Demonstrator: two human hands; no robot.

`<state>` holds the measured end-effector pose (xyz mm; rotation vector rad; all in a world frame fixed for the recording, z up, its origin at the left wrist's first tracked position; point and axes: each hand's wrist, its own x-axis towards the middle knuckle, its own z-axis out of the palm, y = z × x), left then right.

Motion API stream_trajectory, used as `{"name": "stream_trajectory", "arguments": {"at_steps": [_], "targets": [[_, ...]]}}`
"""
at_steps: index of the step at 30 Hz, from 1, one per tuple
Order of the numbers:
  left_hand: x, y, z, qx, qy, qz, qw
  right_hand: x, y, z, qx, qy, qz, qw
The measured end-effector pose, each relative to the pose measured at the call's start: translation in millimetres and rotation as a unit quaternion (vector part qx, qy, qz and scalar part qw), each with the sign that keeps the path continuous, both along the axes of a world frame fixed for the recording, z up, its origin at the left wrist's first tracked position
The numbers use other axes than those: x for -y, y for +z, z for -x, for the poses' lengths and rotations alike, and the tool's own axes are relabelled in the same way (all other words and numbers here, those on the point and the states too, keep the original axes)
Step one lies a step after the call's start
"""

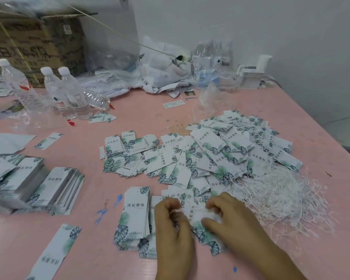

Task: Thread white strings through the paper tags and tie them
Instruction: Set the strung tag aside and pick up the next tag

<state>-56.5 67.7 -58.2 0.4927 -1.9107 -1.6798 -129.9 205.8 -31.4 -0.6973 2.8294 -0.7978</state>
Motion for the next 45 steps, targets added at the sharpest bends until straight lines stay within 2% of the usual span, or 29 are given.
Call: {"name": "stream_trajectory", "arguments": {"at_steps": [3,7,11,14,19,22,24,26,28,30,32,36,38,40,42,45], "targets": [[-4,3,-4,0.01,-0.033,0.095,0.995,-1,-4,2,0.004,0.024,-0.01,1.0],[-8,-5,-1,0.061,-0.085,0.247,0.963,-3,-2,9,0.005,-0.007,0.021,1.0],[-9,-7,0,0.097,-0.101,0.307,0.941,-1,-4,10,-0.016,-0.01,0.019,1.0],[-9,-4,-1,0.097,-0.1,0.313,0.939,-4,-5,16,-0.038,-0.043,-0.009,0.998],[-11,1,-3,0.098,-0.095,0.253,0.958,-27,2,33,-0.079,-0.176,-0.025,0.981],[-10,5,-4,0.08,-0.096,0.216,0.969,-31,8,30,-0.095,-0.205,0.009,0.974],[-9,5,-4,0.07,-0.097,0.219,0.968,-24,13,19,-0.124,-0.156,0.047,0.979],[-8,4,-4,0.062,-0.099,0.219,0.969,-12,15,5,-0.097,-0.075,0.043,0.992],[-7,2,-3,0.054,-0.102,0.208,0.971,-1,9,-4,-0.038,-0.016,-0.014,0.999],[-5,0,-3,0.046,-0.103,0.197,0.974,4,3,-9,-0.017,0.012,-0.085,0.996],[-4,-1,-2,0.035,-0.107,0.183,0.977,5,3,-10,-0.007,0.006,-0.087,0.996],[-4,-1,-1,0.018,-0.109,0.119,0.987,3,3,-10,0.031,-0.028,0.003,0.999],[-4,-2,-2,0.008,-0.096,0.069,0.993,1,5,-7,0.081,-0.063,0.096,0.99],[-2,-2,-3,0.003,-0.082,0.019,0.996,-1,8,-5,0.163,-0.081,0.204,0.962],[-1,1,-1,-0.014,-0.083,-0.073,0.994,-3,11,-5,0.225,-0.095,0.29,0.925],[-2,4,6,-0.025,-0.124,-0.265,0.956,2,11,-11,0.278,-0.106,0.39,0.872]]}}
